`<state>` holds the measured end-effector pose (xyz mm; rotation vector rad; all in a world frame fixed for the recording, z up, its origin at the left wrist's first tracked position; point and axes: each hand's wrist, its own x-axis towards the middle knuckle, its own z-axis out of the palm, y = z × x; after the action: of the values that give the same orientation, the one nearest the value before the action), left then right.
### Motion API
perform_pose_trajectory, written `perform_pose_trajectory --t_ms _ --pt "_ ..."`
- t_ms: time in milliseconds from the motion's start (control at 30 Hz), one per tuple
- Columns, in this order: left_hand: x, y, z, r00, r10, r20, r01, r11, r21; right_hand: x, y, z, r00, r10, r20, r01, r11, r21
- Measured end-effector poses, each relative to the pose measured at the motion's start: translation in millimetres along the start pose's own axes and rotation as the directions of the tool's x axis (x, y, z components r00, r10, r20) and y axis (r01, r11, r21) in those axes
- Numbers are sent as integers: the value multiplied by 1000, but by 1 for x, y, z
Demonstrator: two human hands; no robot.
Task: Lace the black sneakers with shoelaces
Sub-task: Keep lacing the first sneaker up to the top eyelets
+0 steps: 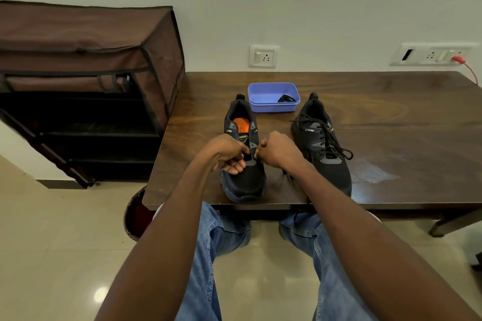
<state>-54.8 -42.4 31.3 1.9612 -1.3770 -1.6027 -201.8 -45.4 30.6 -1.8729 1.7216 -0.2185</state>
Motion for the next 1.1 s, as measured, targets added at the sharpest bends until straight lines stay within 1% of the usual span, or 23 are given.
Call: perform_pose_trajectory --t_ms 67,167,333,400,533,667,767,833,867,933,967,1033,1100 --pt "-2 0 0 1000 3 -1 -3 1000 11 0 1 0 1000 -13 22 12 1000 14" --pt "-4 -1 -1 1000 3 -5 -3 1000 24 2 4 -3 997 -12 79 3 995 104" --pt "-3 -2 0 999 4 -45 -3 1000 23 5 5 2 999 41 -28 -35 984 176" --pt "-2 -3 0 998 8 -60 -5 999 48 6 4 5 998 57 -39 -48 980 194" --pt "1 -2 0 997 5 -72 3 994 109 10 5 8 996 86 -11 -81 970 229" --pt "4 -1 1 997 13 -75 0 985 170 14 7 4 989 106 104 -125 973 197" --pt "7 -1 2 998 37 -59 -21 967 253 17 11 6 988 112 104 -135 958 254" --pt "10 -1 3 997 53 -51 -35 952 306 15 9 5 988 110 109 -133 964 232" --pt "13 -1 4 997 64 -50 -45 945 324 15 7 4 990 102 96 -121 967 225" --pt "15 0 6 995 87 -37 -69 935 348 15 4 2 994 102 44 -110 949 294" --pt "14 0 8 994 103 -24 -87 929 359 14 3 1 995 103 15 -103 954 282" --pt "12 0 11 993 113 27 -116 928 354 10 5 3 994 108 -4 -106 979 174" --pt "6 -2 6 988 133 76 -151 927 344 10 1 5 992 112 -49 -105 985 138"
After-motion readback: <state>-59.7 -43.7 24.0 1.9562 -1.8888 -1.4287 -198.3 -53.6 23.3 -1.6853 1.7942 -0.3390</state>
